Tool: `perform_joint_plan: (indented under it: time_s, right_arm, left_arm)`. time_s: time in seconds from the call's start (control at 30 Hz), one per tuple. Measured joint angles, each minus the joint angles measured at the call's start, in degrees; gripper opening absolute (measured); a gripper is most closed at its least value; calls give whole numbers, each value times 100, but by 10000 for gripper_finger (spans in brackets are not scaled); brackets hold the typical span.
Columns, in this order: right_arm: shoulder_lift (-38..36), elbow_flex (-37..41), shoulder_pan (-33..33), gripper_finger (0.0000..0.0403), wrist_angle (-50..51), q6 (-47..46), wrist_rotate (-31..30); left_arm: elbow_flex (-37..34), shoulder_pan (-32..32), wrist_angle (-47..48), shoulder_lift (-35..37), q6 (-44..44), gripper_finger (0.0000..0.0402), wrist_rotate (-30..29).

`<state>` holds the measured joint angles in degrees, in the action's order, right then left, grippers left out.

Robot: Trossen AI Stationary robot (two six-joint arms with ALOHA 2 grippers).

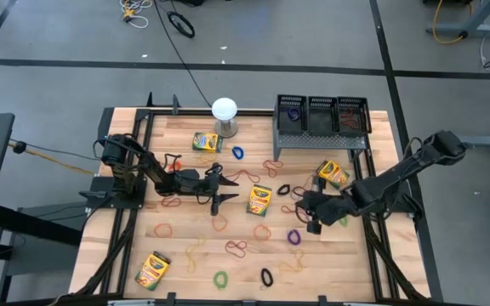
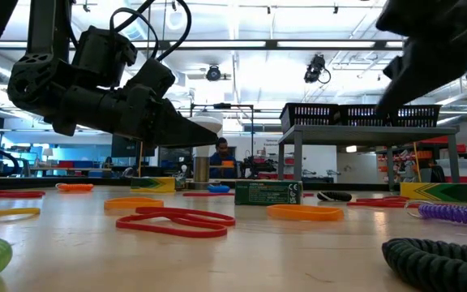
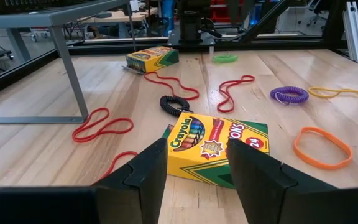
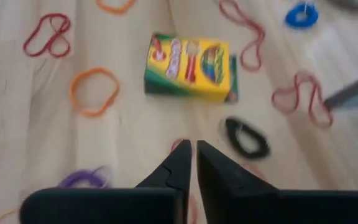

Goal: Pick & Place Office Desk Supplies
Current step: Put the green spring keychain into the left black basket on the shelf

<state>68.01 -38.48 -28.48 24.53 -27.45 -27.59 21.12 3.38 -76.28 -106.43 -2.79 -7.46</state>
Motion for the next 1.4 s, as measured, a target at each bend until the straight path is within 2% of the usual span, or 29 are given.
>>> perform_joint_plan:
  time_s: [0.2,0.57,0.77,0.97,1.07,1.4]
  right_arm:
    - [497,-398,-438,71,585,-482,415]
    - [2317,-1856,-909,156,1846,-637,602]
    - [2695,-2230,-979,193,2484,-777,1272]
    - [2677,-2210,-1080,199,4157,-2222,1821]
    - [2675,-2042,-1117,199,4673,-2937,2001]
    - [2673,-782,-836,188,4383,-3177,2752]
  left_arm:
    - [7,1,-7,1,0,176,0]
    - [11,0,-26,4,0,176,-1]
    - [11,0,-23,4,0,176,0]
    - [11,0,-23,4,0,176,-2]
    - [11,1,-23,4,0,176,0]
    - [11,0,-23,4,0,176,-2]
